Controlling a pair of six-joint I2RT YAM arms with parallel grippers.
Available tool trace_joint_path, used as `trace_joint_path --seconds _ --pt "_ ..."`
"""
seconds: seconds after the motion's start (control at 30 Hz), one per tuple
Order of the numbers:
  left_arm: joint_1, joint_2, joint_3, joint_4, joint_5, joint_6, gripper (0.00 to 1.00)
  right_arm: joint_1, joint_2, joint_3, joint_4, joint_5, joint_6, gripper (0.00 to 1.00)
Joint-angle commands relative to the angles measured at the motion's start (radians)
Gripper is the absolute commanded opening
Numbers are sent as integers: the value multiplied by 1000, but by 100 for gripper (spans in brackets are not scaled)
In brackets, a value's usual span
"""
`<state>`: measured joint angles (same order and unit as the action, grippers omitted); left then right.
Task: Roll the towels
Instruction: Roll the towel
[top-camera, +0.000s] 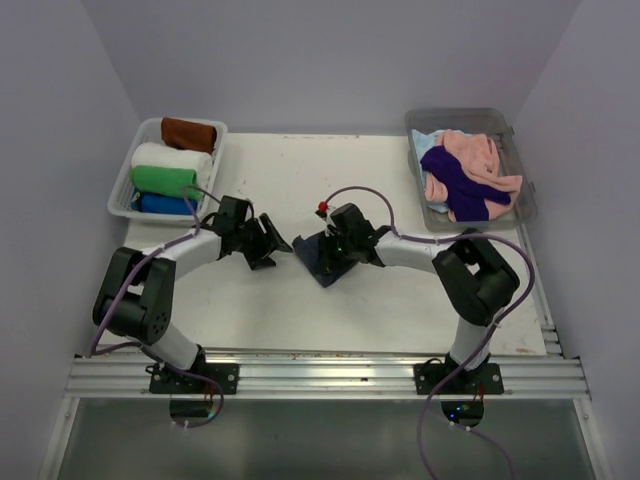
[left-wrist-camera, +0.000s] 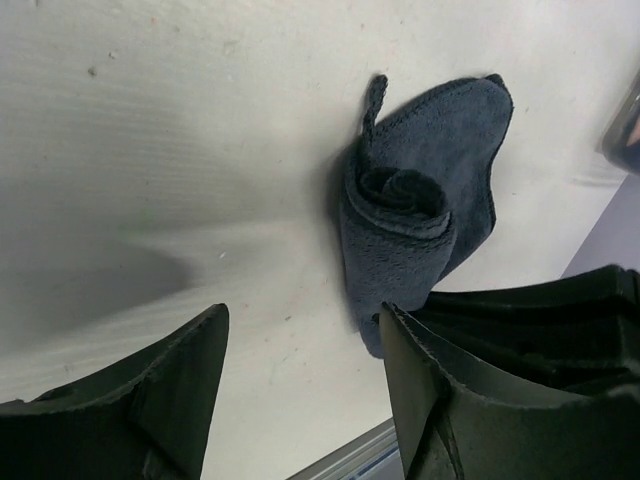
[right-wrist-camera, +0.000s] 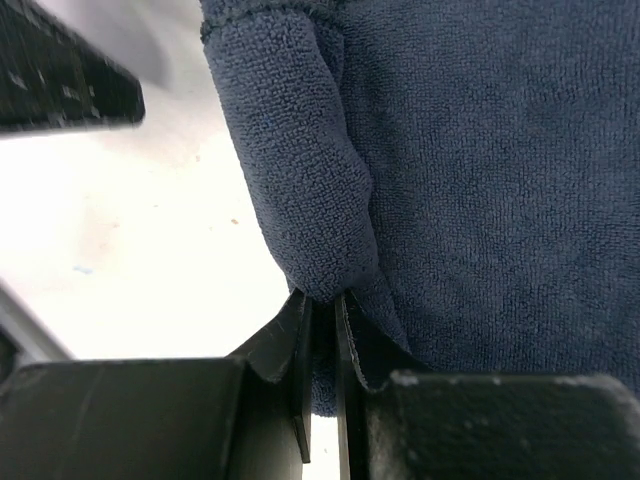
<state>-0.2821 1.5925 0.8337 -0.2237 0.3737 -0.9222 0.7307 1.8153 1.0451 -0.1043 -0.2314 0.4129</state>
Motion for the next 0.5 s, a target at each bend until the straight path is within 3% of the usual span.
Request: trace_joint_path --seconds 0.0,0.23,0.47 --pt "-12 -43 -27 64 14 45 65 -33 35 -43 63 -221 93 0" --pt "-86 -3 17 104 42 51 53 -102 55 -59 56 -364 147 0" --pt "-129 69 85 81 18 51 51 -126 68 -62 23 -382 144 0"
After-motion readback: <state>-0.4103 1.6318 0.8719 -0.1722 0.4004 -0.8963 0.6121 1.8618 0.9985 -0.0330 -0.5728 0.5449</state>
